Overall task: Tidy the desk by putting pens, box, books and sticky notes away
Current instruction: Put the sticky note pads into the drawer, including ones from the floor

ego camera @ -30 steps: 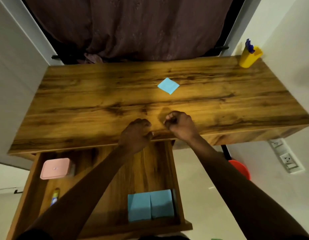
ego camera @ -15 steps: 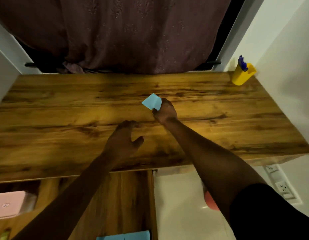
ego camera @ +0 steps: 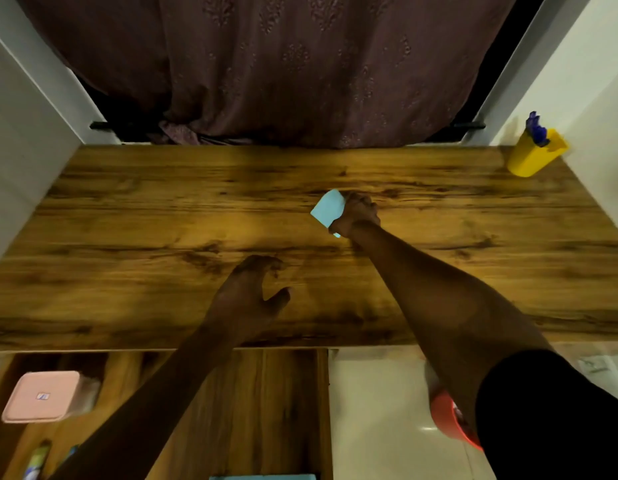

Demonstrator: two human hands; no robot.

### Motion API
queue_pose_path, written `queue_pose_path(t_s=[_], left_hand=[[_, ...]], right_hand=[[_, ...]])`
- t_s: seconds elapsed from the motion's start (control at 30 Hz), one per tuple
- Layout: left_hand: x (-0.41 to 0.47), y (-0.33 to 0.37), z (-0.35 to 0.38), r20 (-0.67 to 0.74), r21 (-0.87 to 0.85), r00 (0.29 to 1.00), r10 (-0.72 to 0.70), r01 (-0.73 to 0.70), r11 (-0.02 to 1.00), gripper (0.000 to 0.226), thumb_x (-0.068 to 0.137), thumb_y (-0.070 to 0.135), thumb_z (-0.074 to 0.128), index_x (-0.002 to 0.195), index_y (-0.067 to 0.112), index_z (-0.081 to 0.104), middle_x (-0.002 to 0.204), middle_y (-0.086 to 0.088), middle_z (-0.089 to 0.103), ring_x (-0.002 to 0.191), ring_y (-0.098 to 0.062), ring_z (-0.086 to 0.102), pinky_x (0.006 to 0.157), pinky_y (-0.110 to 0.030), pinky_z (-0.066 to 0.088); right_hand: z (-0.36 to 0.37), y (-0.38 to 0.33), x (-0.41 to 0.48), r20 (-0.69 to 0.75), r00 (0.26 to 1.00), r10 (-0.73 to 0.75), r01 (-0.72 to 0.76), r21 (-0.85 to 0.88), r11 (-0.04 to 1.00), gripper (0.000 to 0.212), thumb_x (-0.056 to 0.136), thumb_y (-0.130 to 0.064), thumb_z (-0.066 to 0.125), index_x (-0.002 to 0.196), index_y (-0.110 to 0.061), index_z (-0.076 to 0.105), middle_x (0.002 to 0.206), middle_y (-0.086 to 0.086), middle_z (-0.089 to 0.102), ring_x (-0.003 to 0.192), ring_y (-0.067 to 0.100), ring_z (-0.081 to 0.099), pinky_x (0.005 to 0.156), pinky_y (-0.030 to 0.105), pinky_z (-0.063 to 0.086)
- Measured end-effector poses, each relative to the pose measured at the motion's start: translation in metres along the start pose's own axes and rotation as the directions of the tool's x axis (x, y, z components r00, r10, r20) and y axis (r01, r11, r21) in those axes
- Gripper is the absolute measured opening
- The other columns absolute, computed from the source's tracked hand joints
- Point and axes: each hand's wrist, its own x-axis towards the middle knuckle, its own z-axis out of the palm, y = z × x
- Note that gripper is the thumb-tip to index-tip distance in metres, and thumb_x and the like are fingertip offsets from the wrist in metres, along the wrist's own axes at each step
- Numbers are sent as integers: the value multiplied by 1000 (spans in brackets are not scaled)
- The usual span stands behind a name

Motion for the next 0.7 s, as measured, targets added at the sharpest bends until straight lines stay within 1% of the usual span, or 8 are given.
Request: queue_pose_path(t_s=[0.07,0.1,0.2,0.3,0.4,0.47,0.6,0.7], left_hand=[[-2,1,-4,2,-8,1000,11,-11,1000,45,83,40,75,124,29,60,126,5,61,116,-13,60,80,-29,45],[-3,1,-6,5,-14,1000,14,-14,1000,45,82,42,73,123,30,60,127,5,61,117,-14,60,81,-30,47],[-11,4,-15,18,-43,1000,10,-9,999,42,80,45,70,119,30,61,128,8,61,119,-13,59,88,-34,50],[-27,7,-25,23,-56,1000,-2,3,998,41,85,33,76,123,26,62,129,7,63,118,-12,60,90,-30,48],[-58,3,-29,32,-69,998,-50,52,996,48,86,33,77,130,26,60,129,7,63,113,-10,62,91,-31,52],[-87,-3,-27,42,-69,998,-52,55,996,53,87,35,75,135,25,56,131,5,62,114,-9,61,91,-32,54],[-134,-14,-24,69,-55,996,-60,63,996,57,90,28,74,141,22,48,137,6,60,115,1,52,83,-16,43],[-158,-26,-20,99,-80,989,-107,115,990,53,91,27,72,139,23,49,138,2,61,122,-11,58,91,-32,54]], right_hand=[[0,2,-7,0,999,35,-35,112,993,88,73,-32,86,147,-11,42,146,15,47,134,35,46,103,40,46],[1,3,-10,-4,999,51,-48,224,973,79,73,-30,86,141,-11,51,142,13,55,129,33,53,99,39,51],[1,6,-30,19,996,92,-87,550,830,56,75,-25,86,125,-10,65,126,12,69,108,30,69,84,44,62],[-5,3,-72,58,998,6,-46,727,686,39,75,-16,85,111,-9,71,111,11,75,93,26,74,70,45,64],[-13,-1,-139,99,979,-178,47,742,669,30,80,-12,83,106,-6,70,97,7,73,78,18,72,56,33,59],[-12,-2,-186,169,939,-298,81,735,673,28,88,-16,78,112,-6,67,100,6,74,84,16,73,60,32,60],[8,5,-253,326,832,-449,104,704,703,25,95,-16,71,117,-6,65,107,9,74,92,17,73,63,27,60],[24,11,-276,431,763,-482,134,623,770,24,94,-17,72,116,-9,65,111,6,72,96,16,72,64,24,59]])
